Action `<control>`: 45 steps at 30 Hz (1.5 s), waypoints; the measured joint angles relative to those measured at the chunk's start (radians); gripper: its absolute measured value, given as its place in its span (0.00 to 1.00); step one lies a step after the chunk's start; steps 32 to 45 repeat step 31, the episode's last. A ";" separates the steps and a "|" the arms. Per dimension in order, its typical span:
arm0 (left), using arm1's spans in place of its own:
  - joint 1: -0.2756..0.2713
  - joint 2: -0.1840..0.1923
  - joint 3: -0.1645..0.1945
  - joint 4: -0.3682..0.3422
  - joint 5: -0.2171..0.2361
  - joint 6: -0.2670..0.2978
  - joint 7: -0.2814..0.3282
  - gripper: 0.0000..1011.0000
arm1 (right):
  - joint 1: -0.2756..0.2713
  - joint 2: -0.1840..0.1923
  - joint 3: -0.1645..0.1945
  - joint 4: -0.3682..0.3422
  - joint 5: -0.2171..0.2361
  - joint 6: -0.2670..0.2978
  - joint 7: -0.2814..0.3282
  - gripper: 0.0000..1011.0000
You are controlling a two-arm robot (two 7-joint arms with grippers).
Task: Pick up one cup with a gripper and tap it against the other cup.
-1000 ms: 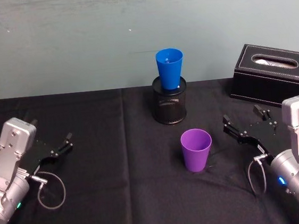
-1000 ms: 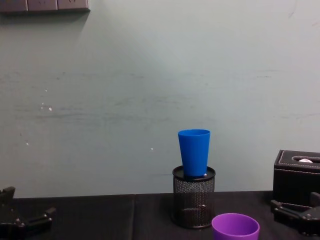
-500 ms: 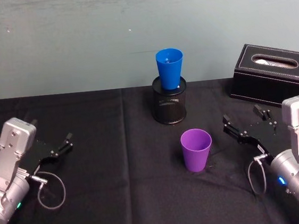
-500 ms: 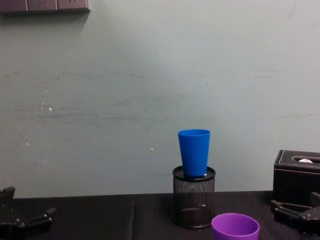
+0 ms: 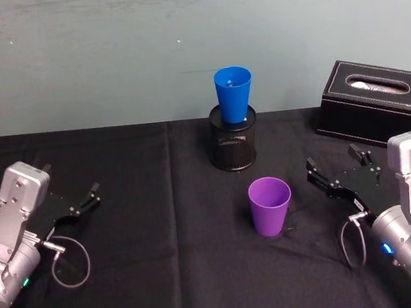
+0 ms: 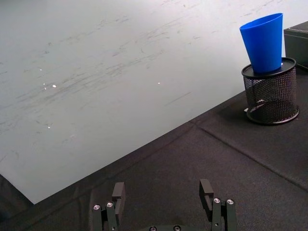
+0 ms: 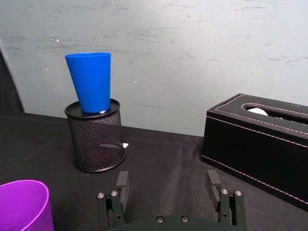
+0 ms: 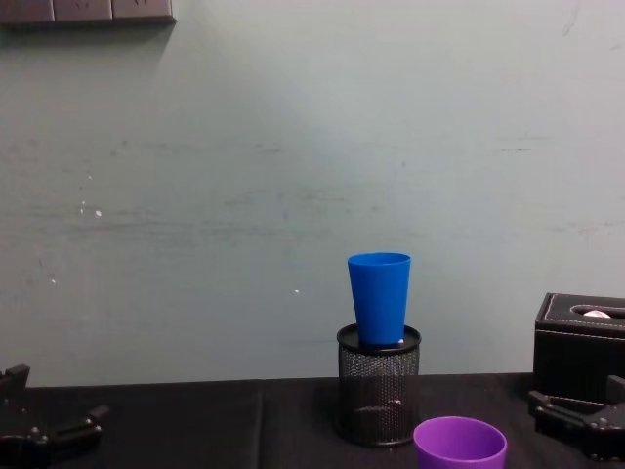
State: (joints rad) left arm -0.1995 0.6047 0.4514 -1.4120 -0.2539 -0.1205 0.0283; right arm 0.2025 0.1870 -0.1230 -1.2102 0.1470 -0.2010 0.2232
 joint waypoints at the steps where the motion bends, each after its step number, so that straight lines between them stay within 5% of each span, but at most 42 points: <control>1: 0.000 0.000 0.000 0.000 0.000 0.000 0.000 1.00 | 0.000 0.000 0.000 0.000 0.000 0.000 0.000 0.99; 45: 0.000 0.000 0.000 0.000 0.000 0.000 0.000 1.00 | 0.000 0.000 0.000 0.000 0.000 0.000 0.000 0.99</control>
